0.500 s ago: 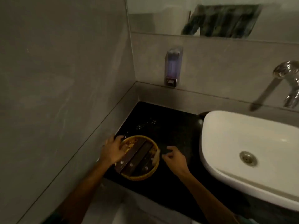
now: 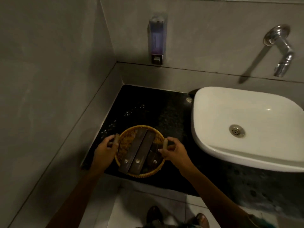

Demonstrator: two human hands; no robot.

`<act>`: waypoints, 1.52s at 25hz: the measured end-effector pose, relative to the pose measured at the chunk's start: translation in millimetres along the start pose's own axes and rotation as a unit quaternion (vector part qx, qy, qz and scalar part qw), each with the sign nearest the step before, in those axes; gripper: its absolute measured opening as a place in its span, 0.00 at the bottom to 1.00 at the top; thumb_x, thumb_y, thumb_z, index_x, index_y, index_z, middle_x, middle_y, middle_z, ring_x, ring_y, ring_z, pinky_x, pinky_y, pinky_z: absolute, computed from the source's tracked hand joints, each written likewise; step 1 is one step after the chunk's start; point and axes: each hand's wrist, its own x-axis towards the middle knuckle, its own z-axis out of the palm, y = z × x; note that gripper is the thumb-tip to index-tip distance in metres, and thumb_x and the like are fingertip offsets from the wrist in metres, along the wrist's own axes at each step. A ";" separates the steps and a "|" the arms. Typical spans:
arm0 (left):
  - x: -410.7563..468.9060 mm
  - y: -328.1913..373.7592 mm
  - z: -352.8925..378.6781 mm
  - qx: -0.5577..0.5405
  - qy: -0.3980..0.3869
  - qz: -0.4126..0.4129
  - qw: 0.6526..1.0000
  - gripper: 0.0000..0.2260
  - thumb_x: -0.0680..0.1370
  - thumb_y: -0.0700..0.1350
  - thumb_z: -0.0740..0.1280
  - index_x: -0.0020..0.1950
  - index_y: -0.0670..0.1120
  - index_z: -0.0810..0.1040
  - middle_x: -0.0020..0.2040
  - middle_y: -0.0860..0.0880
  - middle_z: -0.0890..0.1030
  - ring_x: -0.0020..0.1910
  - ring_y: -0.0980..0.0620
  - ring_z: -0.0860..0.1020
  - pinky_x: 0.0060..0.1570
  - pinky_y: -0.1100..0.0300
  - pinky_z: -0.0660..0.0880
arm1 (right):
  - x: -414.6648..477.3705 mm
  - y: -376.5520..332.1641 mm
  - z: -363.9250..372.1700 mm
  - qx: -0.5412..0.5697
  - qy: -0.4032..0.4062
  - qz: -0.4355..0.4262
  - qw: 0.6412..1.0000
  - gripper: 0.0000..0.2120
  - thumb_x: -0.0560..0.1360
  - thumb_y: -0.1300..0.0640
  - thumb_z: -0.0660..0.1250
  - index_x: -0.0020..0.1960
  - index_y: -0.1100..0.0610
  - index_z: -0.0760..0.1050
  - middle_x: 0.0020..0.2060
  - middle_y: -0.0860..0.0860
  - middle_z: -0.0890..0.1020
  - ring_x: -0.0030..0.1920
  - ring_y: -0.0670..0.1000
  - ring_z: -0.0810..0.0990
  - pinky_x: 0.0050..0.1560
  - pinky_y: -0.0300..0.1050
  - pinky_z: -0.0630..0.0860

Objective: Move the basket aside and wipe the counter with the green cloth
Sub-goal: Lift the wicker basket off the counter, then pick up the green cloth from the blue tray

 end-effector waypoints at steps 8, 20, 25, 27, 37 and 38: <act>-80.4 21.3 96.6 -0.027 -0.134 0.014 0.991 0.19 0.79 0.54 0.63 0.68 0.49 0.73 0.46 0.52 0.80 0.46 0.50 0.82 0.48 0.48 0.82 | -73.0 49.7 -105.9 -0.045 0.157 0.009 0.986 0.22 0.75 0.59 0.70 0.68 0.56 0.70 0.41 0.51 0.84 0.40 0.47 0.85 0.40 0.44 0.82; -129.0 87.5 168.5 0.133 0.025 0.212 0.968 0.19 0.76 0.39 0.67 0.66 0.48 0.72 0.61 0.43 0.76 0.60 0.45 0.75 0.57 0.51 0.73 | -91.8 98.6 -220.4 -0.087 0.129 -0.018 0.988 0.15 0.74 0.53 0.71 0.60 0.54 0.76 0.43 0.49 0.84 0.45 0.48 0.84 0.44 0.41 0.81; -177.9 188.5 293.0 0.094 -0.051 0.382 0.918 0.18 0.74 0.38 0.67 0.63 0.48 0.73 0.60 0.46 0.78 0.58 0.48 0.74 0.59 0.55 0.72 | -117.9 103.6 -356.3 -0.052 0.269 -0.066 0.959 0.03 0.74 0.58 0.70 0.43 0.51 0.81 0.34 0.53 0.84 0.35 0.51 0.82 0.40 0.44 0.79; -201.4 224.7 351.1 0.097 -0.091 0.473 0.871 0.17 0.73 0.39 0.67 0.62 0.47 0.74 0.59 0.46 0.79 0.57 0.47 0.75 0.59 0.56 0.71 | -128.9 110.5 -423.4 -0.063 0.348 -0.055 0.934 0.01 0.73 0.57 0.71 0.44 0.54 0.81 0.34 0.55 0.84 0.35 0.50 0.80 0.43 0.47 0.77; -321.3 285.9 583.4 0.246 -0.356 0.644 0.631 0.19 0.76 0.48 0.62 0.67 0.46 0.73 0.66 0.46 0.77 0.71 0.45 0.68 0.70 0.47 0.61 | -121.2 163.4 -654.7 -0.234 0.415 0.229 0.849 0.31 0.74 0.44 0.69 0.65 0.67 0.69 0.64 0.68 0.76 0.64 0.66 0.75 0.65 0.57 0.71; -328.6 285.7 602.6 0.283 -0.373 0.637 0.612 0.21 0.78 0.49 0.60 0.70 0.45 0.70 0.70 0.46 0.74 0.74 0.46 0.62 0.73 0.46 0.56 | -114.2 167.4 -662.2 -0.212 0.407 0.254 0.852 0.36 0.72 0.40 0.69 0.68 0.66 0.66 0.67 0.66 0.73 0.67 0.65 0.73 0.67 0.58 0.69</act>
